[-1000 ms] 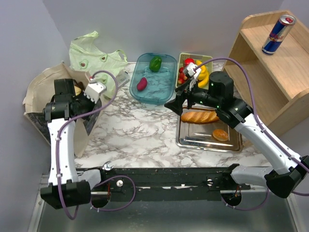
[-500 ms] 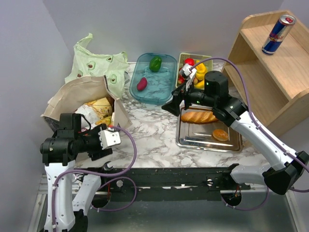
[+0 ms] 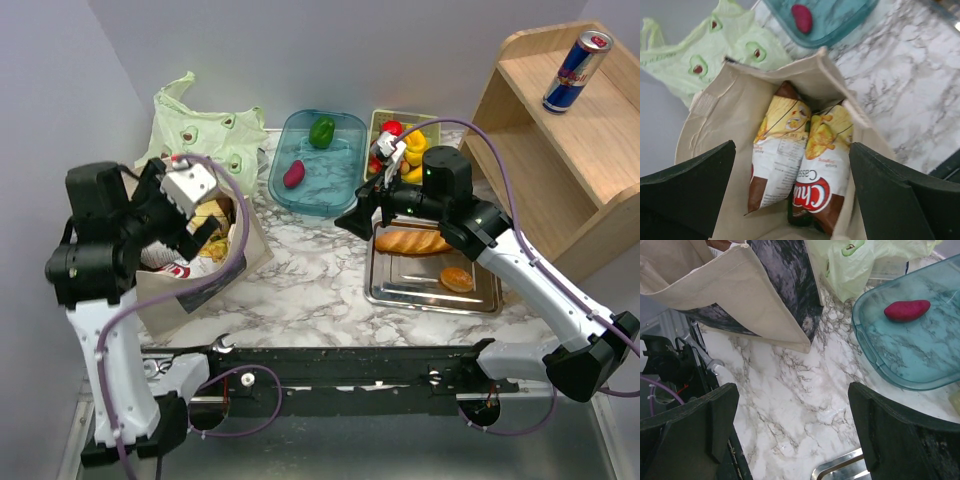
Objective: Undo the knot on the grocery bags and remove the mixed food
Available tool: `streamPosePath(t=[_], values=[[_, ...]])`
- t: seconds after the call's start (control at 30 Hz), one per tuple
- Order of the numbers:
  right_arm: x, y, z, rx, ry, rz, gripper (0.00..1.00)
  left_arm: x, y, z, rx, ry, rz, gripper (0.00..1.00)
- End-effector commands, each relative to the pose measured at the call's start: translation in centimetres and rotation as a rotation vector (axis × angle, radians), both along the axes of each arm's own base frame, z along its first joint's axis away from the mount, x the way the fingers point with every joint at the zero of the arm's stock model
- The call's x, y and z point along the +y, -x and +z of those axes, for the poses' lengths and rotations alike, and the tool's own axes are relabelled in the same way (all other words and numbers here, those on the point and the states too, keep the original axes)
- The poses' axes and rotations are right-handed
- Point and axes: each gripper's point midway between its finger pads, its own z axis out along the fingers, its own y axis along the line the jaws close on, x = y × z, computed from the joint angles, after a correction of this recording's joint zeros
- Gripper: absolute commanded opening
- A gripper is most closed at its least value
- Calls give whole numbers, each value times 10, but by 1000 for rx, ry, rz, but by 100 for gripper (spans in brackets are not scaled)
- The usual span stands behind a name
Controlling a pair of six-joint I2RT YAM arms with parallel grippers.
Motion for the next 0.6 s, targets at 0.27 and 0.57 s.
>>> streamPosePath(t=[0.27,0.57], values=[[-13,6,10,-15,8,-35,99,91,-96,-173,249,-231,169,98],[-15,2,7,-28,45,-34,99,113,-98,-269,352,-411,71,95]])
